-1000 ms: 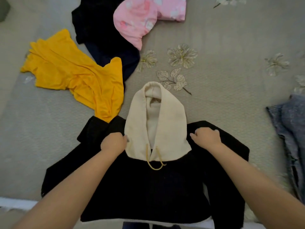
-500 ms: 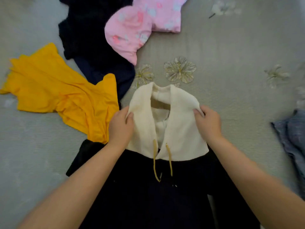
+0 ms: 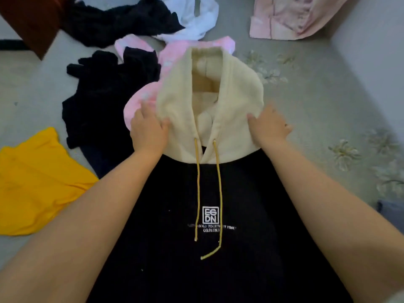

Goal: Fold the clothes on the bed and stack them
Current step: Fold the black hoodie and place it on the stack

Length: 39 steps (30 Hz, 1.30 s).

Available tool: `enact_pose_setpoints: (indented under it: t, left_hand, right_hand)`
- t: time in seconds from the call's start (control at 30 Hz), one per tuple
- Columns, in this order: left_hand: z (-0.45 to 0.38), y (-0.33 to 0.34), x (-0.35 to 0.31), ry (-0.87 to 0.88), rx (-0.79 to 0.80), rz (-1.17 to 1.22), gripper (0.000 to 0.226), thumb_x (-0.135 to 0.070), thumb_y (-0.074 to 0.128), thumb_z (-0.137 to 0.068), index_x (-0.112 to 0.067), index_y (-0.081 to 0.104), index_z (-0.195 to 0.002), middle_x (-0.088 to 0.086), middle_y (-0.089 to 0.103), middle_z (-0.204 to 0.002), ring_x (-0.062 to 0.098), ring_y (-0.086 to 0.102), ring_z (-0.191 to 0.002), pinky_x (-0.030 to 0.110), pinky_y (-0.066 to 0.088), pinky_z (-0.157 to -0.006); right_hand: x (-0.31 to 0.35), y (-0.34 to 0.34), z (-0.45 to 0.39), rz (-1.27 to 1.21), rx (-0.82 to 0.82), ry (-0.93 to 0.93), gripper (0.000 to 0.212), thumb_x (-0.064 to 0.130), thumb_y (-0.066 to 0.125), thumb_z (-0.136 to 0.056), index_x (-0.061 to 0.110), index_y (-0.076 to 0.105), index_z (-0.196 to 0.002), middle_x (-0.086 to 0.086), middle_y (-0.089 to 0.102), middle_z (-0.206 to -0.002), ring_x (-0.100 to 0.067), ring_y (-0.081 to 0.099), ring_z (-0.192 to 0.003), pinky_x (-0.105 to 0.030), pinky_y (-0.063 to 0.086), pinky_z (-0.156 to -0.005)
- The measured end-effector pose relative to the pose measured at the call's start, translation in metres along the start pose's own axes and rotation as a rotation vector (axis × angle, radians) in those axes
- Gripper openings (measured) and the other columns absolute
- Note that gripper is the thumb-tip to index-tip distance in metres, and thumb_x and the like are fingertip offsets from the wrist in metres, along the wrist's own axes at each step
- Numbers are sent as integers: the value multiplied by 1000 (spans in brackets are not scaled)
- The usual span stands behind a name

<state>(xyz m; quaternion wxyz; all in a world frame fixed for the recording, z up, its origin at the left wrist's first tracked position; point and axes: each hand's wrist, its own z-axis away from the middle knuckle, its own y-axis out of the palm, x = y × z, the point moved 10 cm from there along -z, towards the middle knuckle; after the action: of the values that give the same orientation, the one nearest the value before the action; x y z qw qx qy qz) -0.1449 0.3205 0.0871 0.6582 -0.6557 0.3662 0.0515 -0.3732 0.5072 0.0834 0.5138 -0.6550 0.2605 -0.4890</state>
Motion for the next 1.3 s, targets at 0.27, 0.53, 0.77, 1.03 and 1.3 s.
enact_pose_setpoints:
  t: [0.27, 0.53, 0.77, 1.03, 1.3]
  left_hand:
    - [131, 144, 77, 174, 499, -409, 59, -27, 46, -94, -6, 21, -143, 14, 19, -151, 27, 14, -141, 37, 19, -112]
    - [269, 161, 114, 381, 731, -297, 44, -19, 56, -90, -3, 48, -130, 15, 41, -141, 29, 30, -136, 34, 14, -109]
    - [350, 145, 152, 257, 816, -434, 60, -37, 39, -95, -13, 17, -145, 9, 6, -155, 22, -3, -143, 36, -4, -113]
    - [426, 107, 174, 314, 841, -431, 68, -38, 53, -89, -7, 24, -143, 14, 15, -152, 27, 7, -142, 38, 3, -113]
    - [510, 80, 212, 474, 978, -602, 102, -80, -14, -68, -10, 5, -140, 9, -2, -150, 27, -9, -137, 47, -9, -109]
  right_hand:
    - [-79, 127, 101, 153, 234, -244, 36, 22, 49, -92, 3, 56, -122, -14, 47, -133, -27, 38, -127, -42, 26, -104]
    - [-157, 151, 260, 330, 306, -334, 50, 12, 79, -66, 0, 63, -111, -26, 56, -122, -43, 51, -116, -64, 32, -93]
    - [-209, 135, 340, 237, 353, -225, 52, 5, 77, -69, -6, 58, -116, -33, 48, -127, -50, 45, -118, -62, 31, -93]
    - [-244, 119, 396, 162, 416, -265, 57, 0, 75, -70, -15, 50, -119, -40, 42, -127, -54, 46, -114, -58, 42, -87]
    - [-265, 129, 484, 451, 601, -569, 85, 48, 84, -52, 0, 58, -118, -32, 51, -125, -49, 51, -112, -67, 38, -82]
